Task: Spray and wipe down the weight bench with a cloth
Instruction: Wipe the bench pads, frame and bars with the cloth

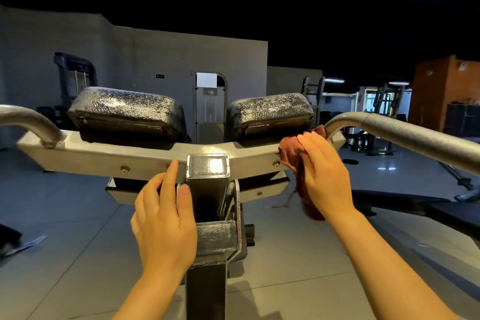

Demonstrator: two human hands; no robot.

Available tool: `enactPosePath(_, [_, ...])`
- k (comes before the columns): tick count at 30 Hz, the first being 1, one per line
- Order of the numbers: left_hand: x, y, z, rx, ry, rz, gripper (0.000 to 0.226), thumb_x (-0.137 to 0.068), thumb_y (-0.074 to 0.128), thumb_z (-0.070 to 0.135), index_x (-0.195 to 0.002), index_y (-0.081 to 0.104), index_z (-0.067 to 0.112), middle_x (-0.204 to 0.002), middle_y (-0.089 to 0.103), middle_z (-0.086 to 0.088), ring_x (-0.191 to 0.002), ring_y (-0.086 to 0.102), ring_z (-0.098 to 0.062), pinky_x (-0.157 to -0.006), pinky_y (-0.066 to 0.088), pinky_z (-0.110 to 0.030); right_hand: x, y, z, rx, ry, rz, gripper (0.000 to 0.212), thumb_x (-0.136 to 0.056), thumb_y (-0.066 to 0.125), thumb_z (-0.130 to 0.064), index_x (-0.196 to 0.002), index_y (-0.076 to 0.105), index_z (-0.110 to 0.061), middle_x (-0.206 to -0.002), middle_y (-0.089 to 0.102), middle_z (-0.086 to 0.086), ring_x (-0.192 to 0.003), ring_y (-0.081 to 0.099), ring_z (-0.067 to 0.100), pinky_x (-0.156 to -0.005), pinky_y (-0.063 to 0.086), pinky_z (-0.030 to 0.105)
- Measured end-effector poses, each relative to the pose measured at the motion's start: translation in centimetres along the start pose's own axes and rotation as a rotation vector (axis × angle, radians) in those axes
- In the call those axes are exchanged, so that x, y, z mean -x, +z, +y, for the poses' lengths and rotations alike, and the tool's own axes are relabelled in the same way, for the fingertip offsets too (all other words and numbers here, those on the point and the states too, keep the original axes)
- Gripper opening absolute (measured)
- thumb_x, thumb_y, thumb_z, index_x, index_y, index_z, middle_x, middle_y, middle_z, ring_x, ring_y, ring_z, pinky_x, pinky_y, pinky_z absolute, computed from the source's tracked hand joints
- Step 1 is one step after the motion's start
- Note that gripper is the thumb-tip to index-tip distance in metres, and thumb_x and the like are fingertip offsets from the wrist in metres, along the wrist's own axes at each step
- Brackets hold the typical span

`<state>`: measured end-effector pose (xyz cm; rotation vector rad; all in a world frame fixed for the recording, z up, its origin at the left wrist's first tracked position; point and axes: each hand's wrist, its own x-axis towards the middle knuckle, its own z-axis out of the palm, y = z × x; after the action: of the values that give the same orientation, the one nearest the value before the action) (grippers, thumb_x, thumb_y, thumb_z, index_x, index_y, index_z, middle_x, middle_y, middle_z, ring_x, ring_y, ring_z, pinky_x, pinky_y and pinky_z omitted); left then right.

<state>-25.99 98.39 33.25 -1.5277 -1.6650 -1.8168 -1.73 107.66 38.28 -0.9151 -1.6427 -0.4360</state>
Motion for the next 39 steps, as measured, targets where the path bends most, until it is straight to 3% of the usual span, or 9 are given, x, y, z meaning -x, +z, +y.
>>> enactPosePath(4, [-0.1, -0.1, 0.1, 0.003, -0.009, -0.011, 0.065, -0.09, 0.012, 0.056, -0.146, 0.036, 0.032, -0.133, 0.046, -0.001, -0.124, 0.035, -0.018, -0.096, 0.024, -0.037, -0.2, 1.8, -2.7, -0.026, -0.06, 0.07, 0.034, -0.096, 0.042, -0.015, -0.122, 0.06, -0.006, -0.122, 0.06, 0.009, -0.123, 0.047, 0.019, -0.111, 0.036, 0.046])
enactPosePath(10, [0.0, -0.3, 0.2, -0.033, -0.018, -0.025, 0.065, -0.091, 0.011, 0.055, -0.147, 0.035, 0.032, -0.133, 0.046, -0.002, -0.125, 0.036, -0.02, -0.1, 0.031, -0.05, 0.1, 3.8, -5.1, -0.078, -0.251, -0.029, 0.035, -0.094, 0.048, -0.009, -0.126, 0.06, -0.002, -0.126, 0.059, 0.013, -0.123, 0.044, 0.022, -0.12, 0.016, 0.031])
enactPosePath(13, [0.0, -0.4, 0.3, -0.03, -0.03, -0.029, 0.064, -0.091, 0.012, 0.055, -0.146, 0.036, 0.032, -0.133, 0.047, -0.002, -0.124, 0.036, -0.019, -0.1, 0.031, -0.05, -0.6, 1.5, -4.3, -0.134, -0.208, -0.08, 0.027, -0.095, 0.044, -0.009, -0.114, 0.064, -0.005, -0.115, 0.063, 0.009, -0.11, 0.05, 0.019, -0.112, 0.032, 0.036])
enactPosePath(17, [0.1, -0.4, 0.6, -0.006, -0.056, -0.032, 0.062, -0.09, 0.011, 0.055, -0.145, 0.033, 0.037, -0.134, 0.047, 0.001, -0.125, 0.037, -0.019, -0.1, 0.03, -0.048, -2.9, -1.7, -5.9, -0.203, -0.11, 0.275, 0.024, -0.098, 0.042, -0.003, -0.111, 0.062, -0.003, -0.111, 0.062, 0.01, -0.109, 0.052, 0.013, -0.101, 0.042, 0.028])
enactPosePath(22, [0.0, -0.2, 0.0, 0.002, -0.014, -0.031, 0.051, -0.09, 0.01, 0.057, -0.139, 0.023, 0.048, -0.135, 0.046, 0.003, -0.123, 0.033, -0.013, -0.099, 0.032, -0.049, -11.8, -2.3, -5.5, 0.021, -0.2, 0.548, 0.03, -0.102, 0.043, -0.017, -0.122, 0.061, -0.004, -0.121, 0.062, 0.014, -0.119, 0.055, 0.031, -0.105, 0.039, 0.05])
enactPosePath(27, [-0.5, 0.4, -0.5, -0.001, 0.023, -0.018, 0.05, -0.091, 0.017, 0.051, -0.137, 0.032, 0.041, -0.128, 0.055, -0.006, -0.115, 0.05, -0.028, -0.088, 0.041, -0.052, -13.4, 0.3, -4.4, 0.208, -0.082, -0.136, 0.03, -0.105, 0.031, -0.029, -0.105, 0.059, -0.018, -0.095, 0.063, 0.006, -0.085, 0.056, 0.03, -0.075, 0.047, 0.045])
enactPosePath(31, [-0.7, 0.5, -0.5, 0.009, 0.013, -0.005, 0.048, -0.093, 0.019, 0.053, -0.135, 0.035, 0.036, -0.123, 0.059, -0.013, -0.109, 0.055, -0.036, -0.086, 0.043, -0.056, -12.9, 0.3, -5.5, 0.124, -0.116, -0.145, 0.03, -0.104, 0.029, -0.033, -0.112, 0.057, -0.024, -0.099, 0.066, 0.004, -0.084, 0.059, 0.027, -0.076, 0.05, 0.048])
enactPosePath(37, [-0.4, 0.0, -0.1, 0.064, -0.038, -0.076, 0.055, -0.082, 0.009, 0.061, -0.135, 0.021, 0.053, -0.141, 0.042, 0.004, -0.127, 0.032, -0.014, -0.103, 0.029, -0.045, -11.4, 3.9, -13.4, 0.157, -0.46, -0.399, 0.027, -0.104, 0.034, -0.036, -0.116, 0.053, -0.021, -0.092, 0.065, 0.001, -0.081, 0.059, 0.022, -0.072, 0.051, 0.045])
enactPosePath(39, [-0.5, -0.2, -0.1, 0.059, -0.059, -0.081, 0.056, -0.082, 0.008, 0.061, -0.136, 0.02, 0.053, -0.142, 0.04, 0.004, -0.127, 0.03, -0.012, -0.105, 0.028, -0.046, -11.4, 3.9, -12.7, 0.264, -0.543, -0.404, 0.035, -0.101, 0.038, -0.044, -0.12, 0.055, -0.019, -0.093, 0.066, 0.0, -0.087, 0.059, 0.022, -0.082, 0.052, 0.045])
